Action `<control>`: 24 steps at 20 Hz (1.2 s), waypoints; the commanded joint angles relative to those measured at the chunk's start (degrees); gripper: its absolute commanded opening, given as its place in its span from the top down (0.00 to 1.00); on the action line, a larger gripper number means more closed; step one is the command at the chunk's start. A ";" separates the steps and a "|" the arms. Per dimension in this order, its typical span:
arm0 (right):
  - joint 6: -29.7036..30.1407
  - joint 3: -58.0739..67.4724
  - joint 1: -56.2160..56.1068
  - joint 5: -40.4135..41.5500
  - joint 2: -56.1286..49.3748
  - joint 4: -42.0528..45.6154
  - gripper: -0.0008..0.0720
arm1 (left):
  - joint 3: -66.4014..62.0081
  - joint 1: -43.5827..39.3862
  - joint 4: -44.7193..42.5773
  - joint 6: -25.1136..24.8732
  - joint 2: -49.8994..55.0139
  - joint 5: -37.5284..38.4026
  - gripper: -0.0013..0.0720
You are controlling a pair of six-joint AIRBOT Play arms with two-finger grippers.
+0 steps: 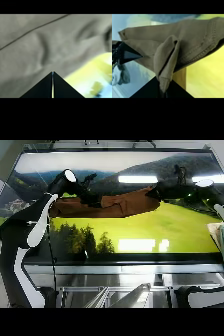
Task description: Fold the shirts.
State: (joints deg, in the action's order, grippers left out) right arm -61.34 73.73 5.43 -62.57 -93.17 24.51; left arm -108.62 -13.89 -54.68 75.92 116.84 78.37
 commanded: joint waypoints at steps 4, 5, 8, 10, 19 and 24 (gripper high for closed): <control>-1.81 0.07 -1.11 -0.90 10.01 -5.84 0.96 | -9.18 4.90 6.27 -1.07 -11.72 8.11 0.95; -1.20 0.13 -3.48 0.92 9.94 -9.31 0.96 | -6.93 6.97 7.26 -1.09 -15.19 7.26 0.95; 1.16 2.89 -14.91 10.34 7.19 -14.27 0.96 | -1.46 13.53 10.40 -1.09 -23.41 7.21 0.95; 2.01 9.31 -24.52 16.33 1.51 -14.27 0.96 | 1.38 17.77 11.32 -1.33 -28.09 7.02 0.95; 3.63 50.58 -48.89 25.18 -41.29 -20.90 0.79 | 21.88 29.88 11.39 -7.48 -43.52 5.22 0.95; 15.30 45.16 -45.38 13.97 -38.45 -32.06 0.70 | 32.59 30.23 19.78 -10.82 -46.45 1.09 0.95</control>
State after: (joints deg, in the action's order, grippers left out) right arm -50.63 119.59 -41.30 -42.74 -131.50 -2.28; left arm -81.71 15.75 -40.49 67.81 72.31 82.00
